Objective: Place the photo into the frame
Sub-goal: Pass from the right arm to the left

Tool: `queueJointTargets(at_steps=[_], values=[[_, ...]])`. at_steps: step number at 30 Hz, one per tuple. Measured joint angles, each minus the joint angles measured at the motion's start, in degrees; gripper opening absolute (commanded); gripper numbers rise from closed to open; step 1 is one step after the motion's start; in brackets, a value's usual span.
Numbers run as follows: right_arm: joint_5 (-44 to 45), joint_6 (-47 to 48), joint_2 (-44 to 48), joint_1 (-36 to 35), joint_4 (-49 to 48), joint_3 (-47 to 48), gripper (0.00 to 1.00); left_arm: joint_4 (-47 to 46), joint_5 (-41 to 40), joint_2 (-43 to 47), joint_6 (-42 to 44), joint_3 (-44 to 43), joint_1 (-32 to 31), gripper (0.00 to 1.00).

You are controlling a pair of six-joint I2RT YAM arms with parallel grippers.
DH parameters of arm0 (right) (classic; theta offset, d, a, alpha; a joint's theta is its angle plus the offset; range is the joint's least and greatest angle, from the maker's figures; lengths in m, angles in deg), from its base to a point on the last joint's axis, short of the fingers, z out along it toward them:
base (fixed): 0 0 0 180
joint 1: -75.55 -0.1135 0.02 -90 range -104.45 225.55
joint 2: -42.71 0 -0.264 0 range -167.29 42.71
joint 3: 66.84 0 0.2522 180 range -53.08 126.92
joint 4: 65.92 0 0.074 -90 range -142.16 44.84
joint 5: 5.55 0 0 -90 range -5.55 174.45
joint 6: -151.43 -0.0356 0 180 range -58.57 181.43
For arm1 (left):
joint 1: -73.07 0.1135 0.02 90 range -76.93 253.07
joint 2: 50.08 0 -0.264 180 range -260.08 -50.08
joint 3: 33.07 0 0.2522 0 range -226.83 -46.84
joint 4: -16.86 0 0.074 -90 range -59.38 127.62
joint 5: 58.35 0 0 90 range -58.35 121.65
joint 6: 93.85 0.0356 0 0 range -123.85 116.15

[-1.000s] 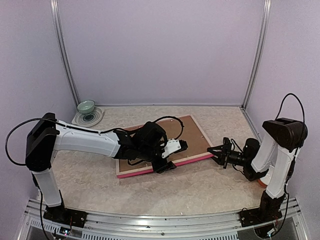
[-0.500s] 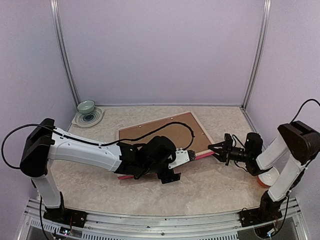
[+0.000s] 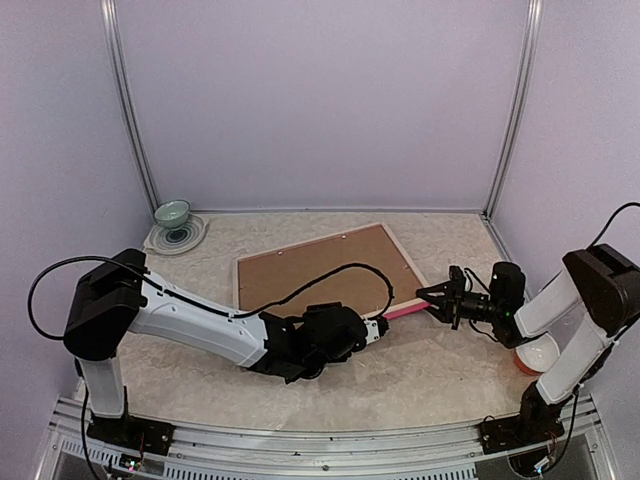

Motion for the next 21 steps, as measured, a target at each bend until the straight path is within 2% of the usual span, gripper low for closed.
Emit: queueJointTargets(at_steps=[2,8,16,18,21], values=[[0.0,-0.02,0.04,0.0,0.11,0.0,0.1,-0.46,-1.27,-0.55,0.61,0.0,-0.02,0.51],[0.0,-0.74,0.28,0.0,0.35,0.0,0.1,-0.92,-3.43,-2.29,2.08,-0.02,-0.07,0.45],[0.2,-3.37,1.01,0.0,1.97,0.0,0.11,-1.31,-5.29,-2.4,2.38,0.0,-0.44,0.12],[0.22,-4.07,1.01,0.0,2.51,0.0,0.13,-1.53,-5.6,-2.43,2.49,-0.02,-0.42,0.02],[0.2,-4.11,1.22,0.0,2.58,0.0,0.21,-1.53,-5.55,-2.43,2.86,-0.11,-0.44,0.0]])
